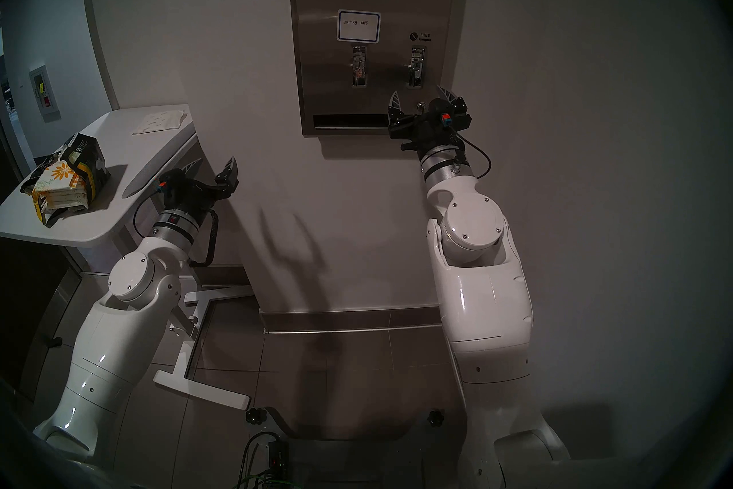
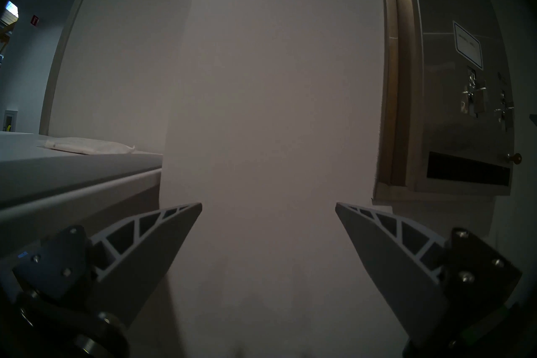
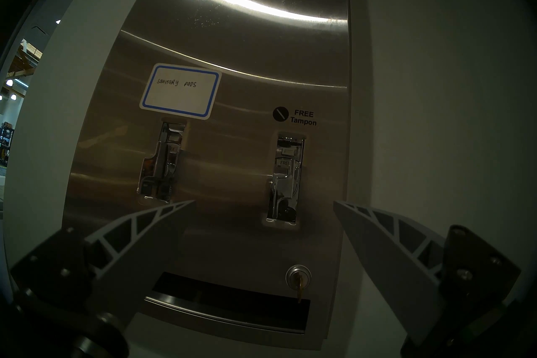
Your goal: Open the dispenser door, put the pads inside, close the door
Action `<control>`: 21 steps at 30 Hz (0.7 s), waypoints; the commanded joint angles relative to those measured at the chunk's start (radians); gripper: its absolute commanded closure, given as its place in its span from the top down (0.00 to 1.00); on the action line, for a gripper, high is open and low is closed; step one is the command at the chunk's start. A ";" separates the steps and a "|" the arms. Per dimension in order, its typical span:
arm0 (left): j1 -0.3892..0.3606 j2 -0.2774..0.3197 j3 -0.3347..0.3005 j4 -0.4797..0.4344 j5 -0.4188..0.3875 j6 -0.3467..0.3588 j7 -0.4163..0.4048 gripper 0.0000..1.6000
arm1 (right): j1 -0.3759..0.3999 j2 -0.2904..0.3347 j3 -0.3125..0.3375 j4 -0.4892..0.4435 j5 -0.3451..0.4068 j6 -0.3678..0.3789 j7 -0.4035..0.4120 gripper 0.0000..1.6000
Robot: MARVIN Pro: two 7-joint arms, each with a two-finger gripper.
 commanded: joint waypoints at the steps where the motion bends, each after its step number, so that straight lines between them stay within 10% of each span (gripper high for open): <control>1: -0.002 -0.002 -0.005 0.000 0.034 -0.028 0.023 1.00 | 0.003 0.000 -0.002 -0.016 0.000 0.004 0.003 1.00; 21: -0.011 0.003 0.014 0.079 0.018 -0.044 -0.035 1.00 | 0.037 -0.004 0.004 0.022 0.002 0.003 0.008 1.00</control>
